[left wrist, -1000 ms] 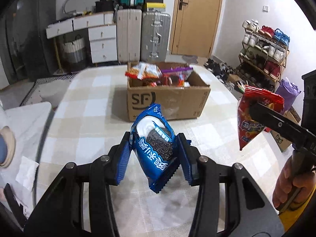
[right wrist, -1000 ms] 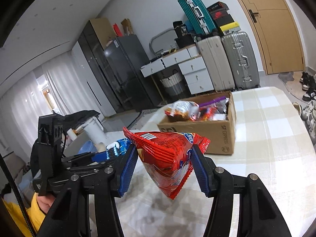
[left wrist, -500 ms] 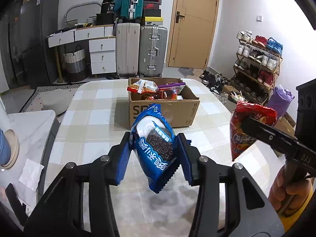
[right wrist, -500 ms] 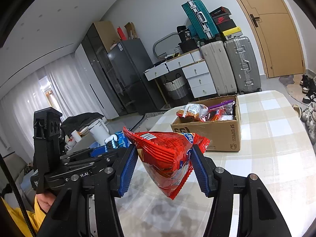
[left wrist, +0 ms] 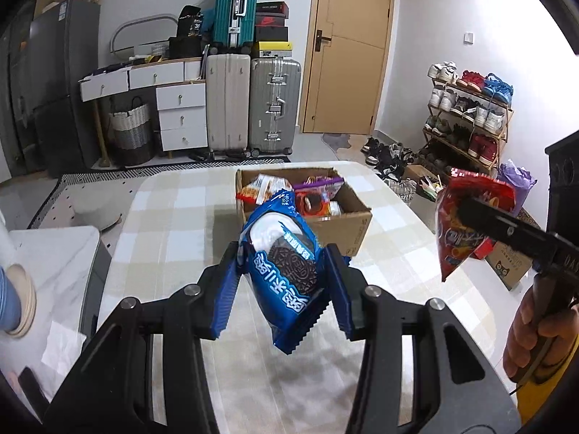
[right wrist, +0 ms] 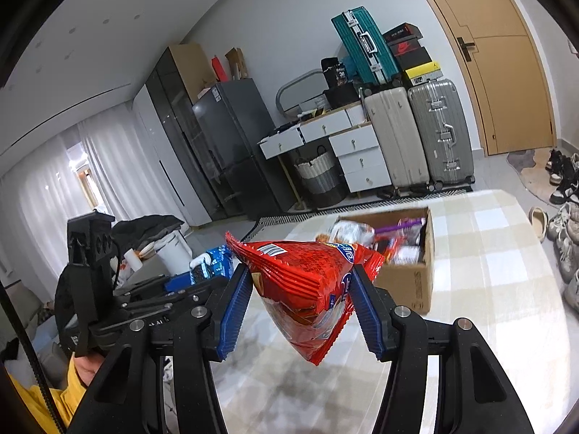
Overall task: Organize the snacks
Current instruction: 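Lift both packs and carry them over the cardboard box, then lower both packs into the box and open both tools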
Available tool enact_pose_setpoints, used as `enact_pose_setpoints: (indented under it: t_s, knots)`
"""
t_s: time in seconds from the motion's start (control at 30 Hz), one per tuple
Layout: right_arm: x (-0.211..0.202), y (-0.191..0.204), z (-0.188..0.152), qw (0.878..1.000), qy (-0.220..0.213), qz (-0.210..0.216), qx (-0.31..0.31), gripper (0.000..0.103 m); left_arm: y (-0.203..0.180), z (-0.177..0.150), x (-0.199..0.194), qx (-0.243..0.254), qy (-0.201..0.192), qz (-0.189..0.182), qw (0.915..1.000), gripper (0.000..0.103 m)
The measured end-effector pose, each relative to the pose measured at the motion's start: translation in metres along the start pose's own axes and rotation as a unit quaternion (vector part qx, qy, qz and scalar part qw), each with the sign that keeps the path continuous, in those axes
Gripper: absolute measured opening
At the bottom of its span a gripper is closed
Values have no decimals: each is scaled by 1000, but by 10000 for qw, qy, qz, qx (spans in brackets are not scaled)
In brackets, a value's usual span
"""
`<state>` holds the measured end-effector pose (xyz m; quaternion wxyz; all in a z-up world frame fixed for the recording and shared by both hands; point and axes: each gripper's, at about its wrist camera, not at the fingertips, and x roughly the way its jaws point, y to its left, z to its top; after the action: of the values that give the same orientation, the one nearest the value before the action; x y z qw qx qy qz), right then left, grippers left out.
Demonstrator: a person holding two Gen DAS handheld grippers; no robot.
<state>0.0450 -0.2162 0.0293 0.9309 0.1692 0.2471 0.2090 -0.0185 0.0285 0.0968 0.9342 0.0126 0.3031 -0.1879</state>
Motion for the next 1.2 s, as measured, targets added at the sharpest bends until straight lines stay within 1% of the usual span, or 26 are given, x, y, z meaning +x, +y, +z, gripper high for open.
enact_pose_setpoints:
  t_s: [0.13,0.2,0.23,0.3,0.43,0.57,0.63,0.9,1.03,1.2]
  knots:
    - [10,-2,19,9998,-2,-113,-181,56,-1,22,22,33,-44,-80,10000,43]
    - [20,-5,30,9996,64,-137,-236,56,-3,34,38,108,-21,-43,9999,43]
    - [26,-6,37,9995,83,-139,-267,56,-3,43,51,115,-2,-22,9999,43]
    - [36,-10,46,9992,105,-176,-344,56,-1,57,69,107,58,-97,9999,43]
    - [59,-20,70,9988,164,-221,-417,56,0,86,114,90,153,-72,9998,43]
    - [82,-35,89,9987,243,-224,-390,56,-3,105,159,93,299,-82,9995,43]
    - [96,-46,98,9986,303,-250,-344,56,-4,114,183,94,385,-144,9991,43]
    - [154,-90,121,9965,671,-457,-179,56,-16,127,262,184,669,-315,9971,43]
    - [173,-112,120,9950,831,-552,-76,56,-25,130,305,308,803,-431,9954,43]
    - [194,-139,116,9924,1046,-613,195,56,-26,130,342,361,920,-520,9937,43]
